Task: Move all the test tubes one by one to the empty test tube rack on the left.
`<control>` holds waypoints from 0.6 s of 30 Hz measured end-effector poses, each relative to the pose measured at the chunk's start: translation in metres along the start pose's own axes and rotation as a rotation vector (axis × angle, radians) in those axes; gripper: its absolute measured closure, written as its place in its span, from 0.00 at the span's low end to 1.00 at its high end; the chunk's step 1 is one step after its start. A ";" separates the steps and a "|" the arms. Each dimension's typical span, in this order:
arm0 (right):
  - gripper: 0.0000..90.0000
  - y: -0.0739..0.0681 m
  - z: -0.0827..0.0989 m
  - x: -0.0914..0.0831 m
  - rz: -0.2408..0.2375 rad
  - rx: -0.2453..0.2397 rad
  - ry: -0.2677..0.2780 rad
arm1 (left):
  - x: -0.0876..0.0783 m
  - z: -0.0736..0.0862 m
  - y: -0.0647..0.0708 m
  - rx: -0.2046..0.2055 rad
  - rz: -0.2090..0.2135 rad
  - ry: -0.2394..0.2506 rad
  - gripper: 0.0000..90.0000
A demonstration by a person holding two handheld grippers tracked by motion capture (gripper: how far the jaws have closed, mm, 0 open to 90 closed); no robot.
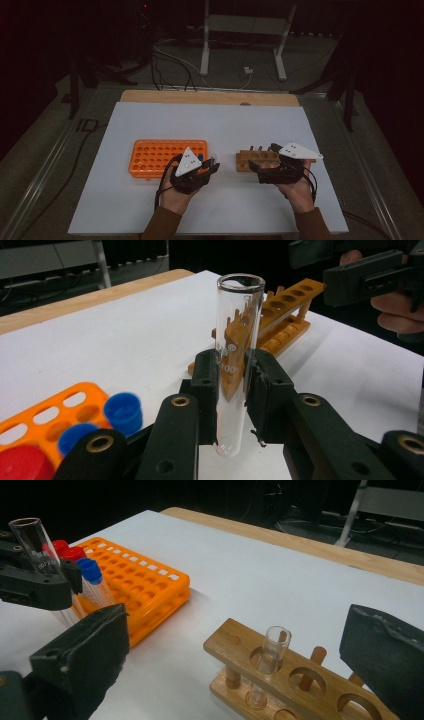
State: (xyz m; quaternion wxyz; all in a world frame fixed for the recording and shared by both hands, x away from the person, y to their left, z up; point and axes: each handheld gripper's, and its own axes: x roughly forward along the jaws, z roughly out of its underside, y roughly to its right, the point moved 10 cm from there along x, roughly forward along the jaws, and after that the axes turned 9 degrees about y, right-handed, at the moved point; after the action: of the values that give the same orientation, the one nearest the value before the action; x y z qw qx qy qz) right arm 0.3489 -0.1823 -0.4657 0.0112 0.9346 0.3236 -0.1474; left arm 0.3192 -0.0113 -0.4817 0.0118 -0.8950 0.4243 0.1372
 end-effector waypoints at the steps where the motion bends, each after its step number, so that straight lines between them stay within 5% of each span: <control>1: 0.00 0.001 0.000 0.000 0.004 0.000 0.000 | -0.001 0.001 -0.001 -0.004 0.006 -0.003 0.84; 18: 0.00 0.004 -0.003 -0.004 0.001 0.003 0.015 | -0.032 0.007 -0.026 -0.023 -0.014 -0.007 0.84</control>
State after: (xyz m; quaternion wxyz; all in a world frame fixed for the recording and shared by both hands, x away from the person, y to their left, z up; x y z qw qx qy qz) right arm 0.3488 -0.1874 -0.4617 0.0072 0.9358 0.3229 -0.1410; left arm 0.3181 0.0312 -0.4829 0.0042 -0.8976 0.4163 0.1449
